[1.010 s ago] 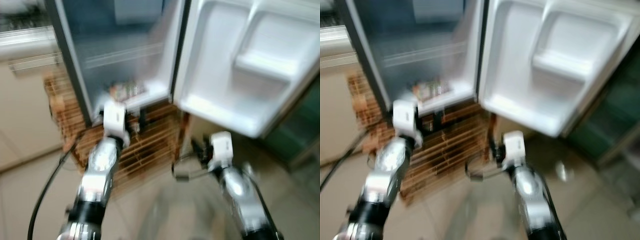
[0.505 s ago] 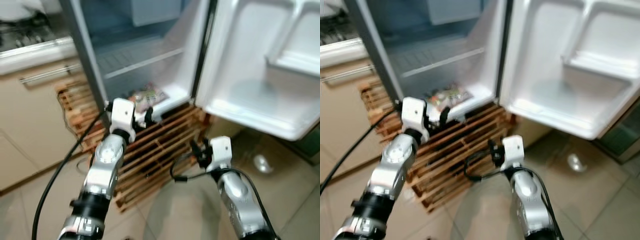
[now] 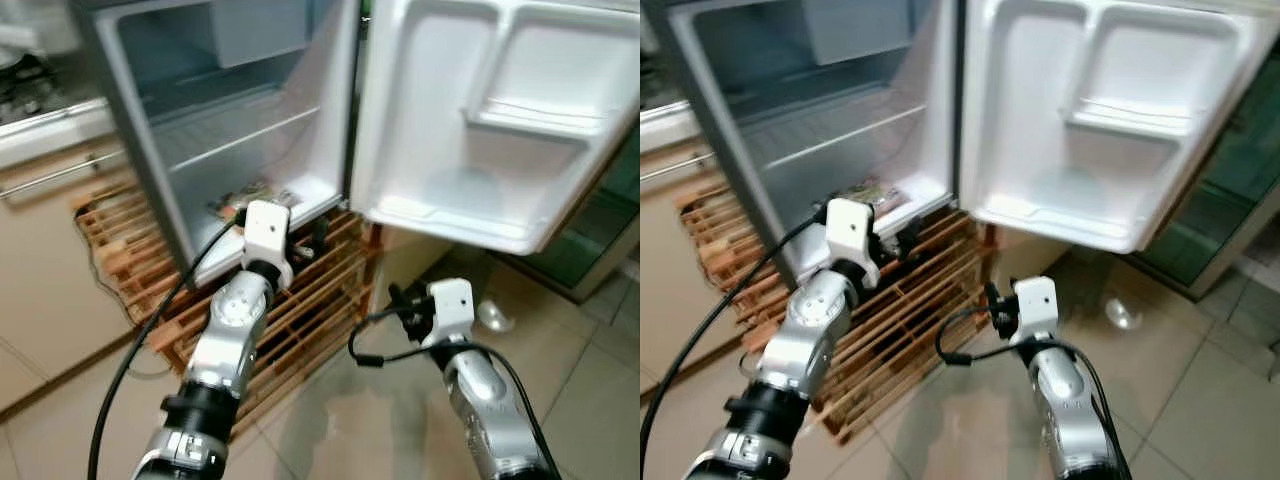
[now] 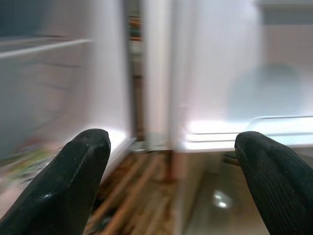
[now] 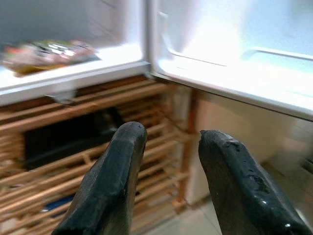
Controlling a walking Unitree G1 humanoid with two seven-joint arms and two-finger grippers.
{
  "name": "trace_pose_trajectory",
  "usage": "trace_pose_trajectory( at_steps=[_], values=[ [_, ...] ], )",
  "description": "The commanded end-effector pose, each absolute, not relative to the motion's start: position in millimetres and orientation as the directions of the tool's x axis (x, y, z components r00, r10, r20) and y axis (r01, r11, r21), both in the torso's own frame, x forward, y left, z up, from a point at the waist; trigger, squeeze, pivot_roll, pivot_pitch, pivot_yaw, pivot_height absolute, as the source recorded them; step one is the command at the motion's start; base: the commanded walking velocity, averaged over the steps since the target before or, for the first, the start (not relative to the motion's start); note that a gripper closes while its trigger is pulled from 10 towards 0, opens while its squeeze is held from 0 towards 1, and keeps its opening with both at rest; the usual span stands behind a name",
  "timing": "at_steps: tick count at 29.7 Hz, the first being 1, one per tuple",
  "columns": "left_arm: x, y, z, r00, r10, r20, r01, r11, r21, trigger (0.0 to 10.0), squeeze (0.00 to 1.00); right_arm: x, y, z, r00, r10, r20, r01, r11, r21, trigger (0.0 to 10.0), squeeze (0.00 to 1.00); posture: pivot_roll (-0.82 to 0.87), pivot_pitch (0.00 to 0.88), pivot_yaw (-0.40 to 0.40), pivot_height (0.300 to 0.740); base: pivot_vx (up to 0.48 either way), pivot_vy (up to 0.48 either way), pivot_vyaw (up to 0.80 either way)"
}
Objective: Restocking fridge
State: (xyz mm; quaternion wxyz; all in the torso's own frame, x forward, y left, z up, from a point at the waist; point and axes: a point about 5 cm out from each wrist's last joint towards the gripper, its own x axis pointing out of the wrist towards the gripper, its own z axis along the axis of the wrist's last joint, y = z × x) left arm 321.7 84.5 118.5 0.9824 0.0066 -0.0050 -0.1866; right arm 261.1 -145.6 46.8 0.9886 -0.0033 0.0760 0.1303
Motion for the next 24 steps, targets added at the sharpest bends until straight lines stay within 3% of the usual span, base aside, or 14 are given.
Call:
trace_pose_trajectory(
  at_steps=[1, 9, 16, 20, 24],
  values=[
    [323.3, 90.7, 115.5, 0.935, -0.356, -0.01, 0.356, 0.934, 0.023, 10.0, 0.0, 264.5, -143.1, 54.4, 0.957, 0.263, -0.12, -0.263, 0.965, 0.013, 10.0, 0.0, -0.17, 0.0, 0.038, 0.74, 0.48, 0.0, 0.0],
    [327.6, 90.9, 116.6, 0.948, -0.319, -0.02, 0.318, 0.947, -0.039, 10.0, 0.0, 262.3, -137.7, 56.4, 0.949, 0.292, -0.115, -0.291, 0.956, 0.029, 10.0, 0.0, -0.18, 0.0, 0.042, 0.74, 0.474, 0.0, 0.0],
    [328.6, 89.5, 117.7, 0.952, -0.307, -0.019, 0.307, 0.952, 0.0, 10.0, 0.0, 259.6, -134.9, 58.5, 0.94, 0.323, -0.114, -0.321, 0.946, 0.035, 10.0, 0.0, -0.18, 0.0, 0.042, 0.74, 0.374, 0.0, 0.0],
    [330.8, 86.9, 111.7, 0.95, -0.308, -0.06, 0.31, 0.95, 0.03, 10.0, 0.0, 255.8, -123.6, 61.9, 0.91, 0.399, -0.111, -0.394, 0.917, 0.066, 10.0, 0.0, -0.18, 0.0, 0.041, 0.74, 0.0, 0.0, 0.0],
    [335.6, 78.6, 87.3, 0.926, -0.317, -0.206, 0.328, 0.945, 0.021, 10.0, 0.0, 247.2, -114.7, 59.9, 0.881, 0.453, -0.136, -0.445, 0.891, 0.085, 10.0, 0.0, -0.18, 0.0, 0.043, 0.74, 0.0, 0.0, 0.0]
  ],
)
